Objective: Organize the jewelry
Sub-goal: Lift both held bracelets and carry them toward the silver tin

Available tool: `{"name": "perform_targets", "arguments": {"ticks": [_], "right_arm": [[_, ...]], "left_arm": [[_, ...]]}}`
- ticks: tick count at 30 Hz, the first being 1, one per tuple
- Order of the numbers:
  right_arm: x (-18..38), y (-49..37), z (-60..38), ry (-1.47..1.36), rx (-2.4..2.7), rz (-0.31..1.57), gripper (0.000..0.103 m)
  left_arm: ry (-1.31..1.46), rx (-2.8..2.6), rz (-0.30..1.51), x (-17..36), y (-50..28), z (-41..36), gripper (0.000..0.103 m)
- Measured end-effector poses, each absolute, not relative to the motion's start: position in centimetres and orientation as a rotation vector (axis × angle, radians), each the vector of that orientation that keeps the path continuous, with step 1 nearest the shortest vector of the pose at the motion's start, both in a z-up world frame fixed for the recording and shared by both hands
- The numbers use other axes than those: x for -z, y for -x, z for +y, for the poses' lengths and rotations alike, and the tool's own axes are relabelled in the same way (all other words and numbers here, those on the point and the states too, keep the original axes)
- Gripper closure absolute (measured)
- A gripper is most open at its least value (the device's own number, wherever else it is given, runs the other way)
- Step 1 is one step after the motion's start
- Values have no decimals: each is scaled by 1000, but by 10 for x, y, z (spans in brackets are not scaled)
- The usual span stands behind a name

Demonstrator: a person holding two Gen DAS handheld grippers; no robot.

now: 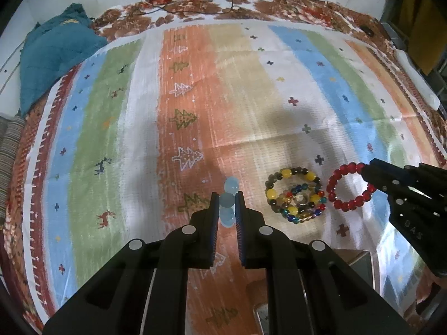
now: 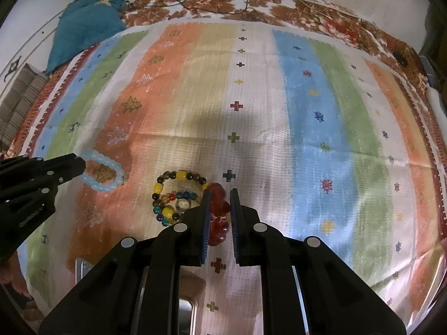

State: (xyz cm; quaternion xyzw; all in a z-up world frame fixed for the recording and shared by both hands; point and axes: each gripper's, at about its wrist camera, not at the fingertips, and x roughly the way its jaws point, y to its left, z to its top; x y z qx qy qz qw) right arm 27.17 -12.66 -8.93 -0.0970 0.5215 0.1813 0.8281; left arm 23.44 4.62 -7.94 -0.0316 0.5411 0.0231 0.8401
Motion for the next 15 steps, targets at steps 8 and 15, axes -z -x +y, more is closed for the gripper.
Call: {"name": "perform_targets", "arguments": {"ticks": [8,15], "right_arm": [[84,-262,-134,208,-377,1101,89],[70,-249,-136,203,-390,1058,89]], "left_arm": [[63,-31,1106,63,-222,36,92],[64,-20,1078,50,-210,31,92]]}}
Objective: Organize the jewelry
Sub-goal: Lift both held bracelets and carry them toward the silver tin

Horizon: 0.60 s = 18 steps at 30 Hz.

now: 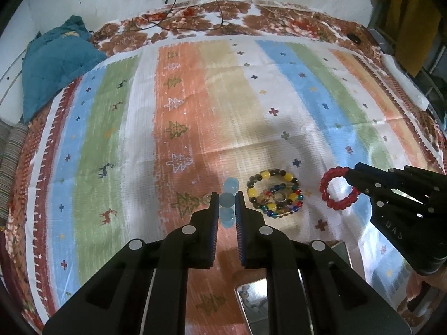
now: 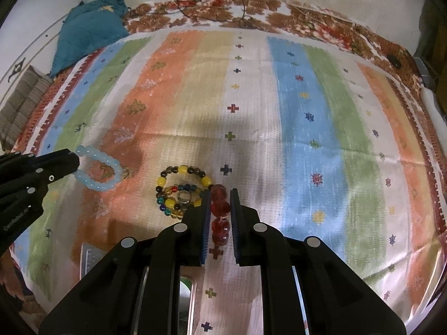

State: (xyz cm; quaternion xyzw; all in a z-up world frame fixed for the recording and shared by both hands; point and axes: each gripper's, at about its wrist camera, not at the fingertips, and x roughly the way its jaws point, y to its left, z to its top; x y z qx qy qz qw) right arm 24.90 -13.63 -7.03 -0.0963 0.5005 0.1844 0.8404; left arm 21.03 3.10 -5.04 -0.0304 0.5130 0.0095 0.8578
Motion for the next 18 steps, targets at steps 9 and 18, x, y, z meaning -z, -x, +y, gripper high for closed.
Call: {"name": "perform_targets", "arguments": {"ticks": [9,18], "right_arm": [[54,-228,-137,199,-420,1006,89],[45,-211,-139,204,-446,976,89]], "left_arm": [[68,-3,1031,35,-190,24,92],[70,25,983,20,-172,14,92]]}}
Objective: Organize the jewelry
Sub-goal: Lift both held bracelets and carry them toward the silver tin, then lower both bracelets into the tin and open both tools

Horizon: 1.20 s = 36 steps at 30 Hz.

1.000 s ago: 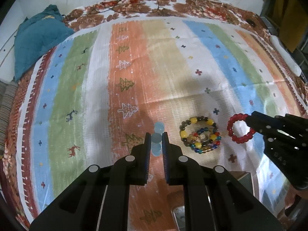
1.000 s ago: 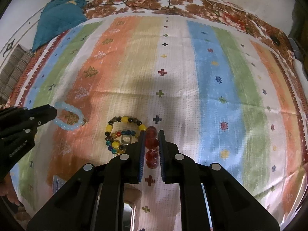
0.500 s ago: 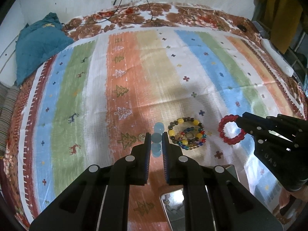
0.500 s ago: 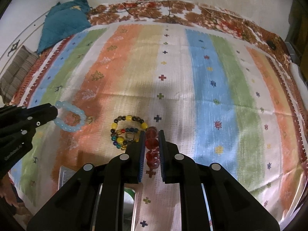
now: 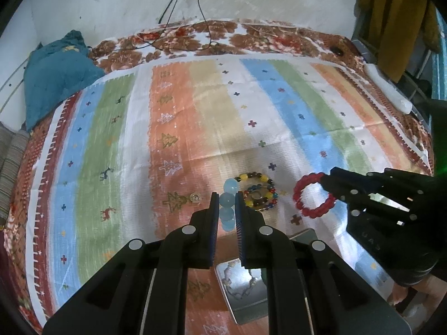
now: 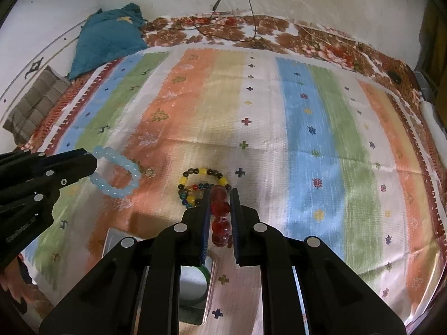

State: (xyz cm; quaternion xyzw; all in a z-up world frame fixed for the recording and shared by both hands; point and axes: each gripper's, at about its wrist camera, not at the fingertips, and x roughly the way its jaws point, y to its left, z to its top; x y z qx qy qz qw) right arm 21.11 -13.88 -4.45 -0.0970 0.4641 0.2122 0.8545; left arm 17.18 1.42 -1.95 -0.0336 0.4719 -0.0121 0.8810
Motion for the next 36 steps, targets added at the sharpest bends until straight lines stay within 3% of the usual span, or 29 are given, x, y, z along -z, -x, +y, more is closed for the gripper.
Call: {"name": "perform_targets", "arguments": {"ticks": [36], "right_arm": [[33,-139,-148,222,-520,949,89]], "left_arm": [[60,69,933,11,-98,-7,92]]}}
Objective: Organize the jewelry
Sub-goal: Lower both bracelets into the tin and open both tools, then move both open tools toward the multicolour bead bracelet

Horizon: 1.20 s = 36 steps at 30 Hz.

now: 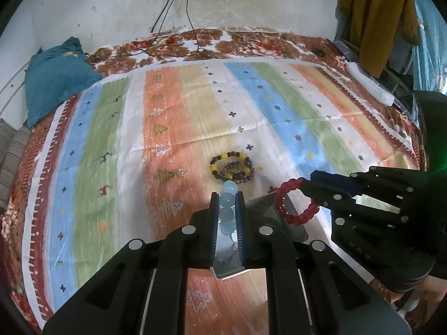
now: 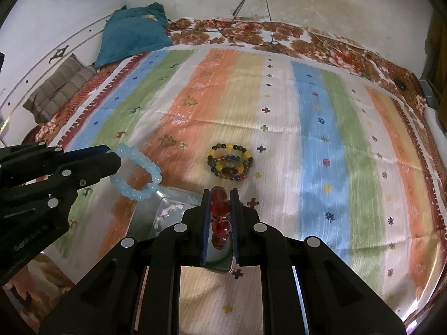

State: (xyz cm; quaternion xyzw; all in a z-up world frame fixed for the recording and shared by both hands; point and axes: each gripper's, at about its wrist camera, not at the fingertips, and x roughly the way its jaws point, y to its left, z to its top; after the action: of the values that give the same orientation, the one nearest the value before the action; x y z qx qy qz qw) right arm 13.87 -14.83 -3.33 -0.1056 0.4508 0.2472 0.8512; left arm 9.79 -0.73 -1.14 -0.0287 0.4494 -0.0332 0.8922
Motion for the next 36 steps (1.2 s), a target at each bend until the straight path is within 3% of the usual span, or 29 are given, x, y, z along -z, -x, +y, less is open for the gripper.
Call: {"name": "perform_targets", "arguments": {"ticks": [18,22,36], "right_arm": [[38,-149,-161,176,-462,979,86],[43,-155,-167,166,-434,1006,74],[51,-167,-172,161,-400,1043,56]], "left_arm": [[90,42,950,15,-92,1,88],[96,22,957,16,-94,6,83],[100,8,1001,27,-100,12,65]]}}
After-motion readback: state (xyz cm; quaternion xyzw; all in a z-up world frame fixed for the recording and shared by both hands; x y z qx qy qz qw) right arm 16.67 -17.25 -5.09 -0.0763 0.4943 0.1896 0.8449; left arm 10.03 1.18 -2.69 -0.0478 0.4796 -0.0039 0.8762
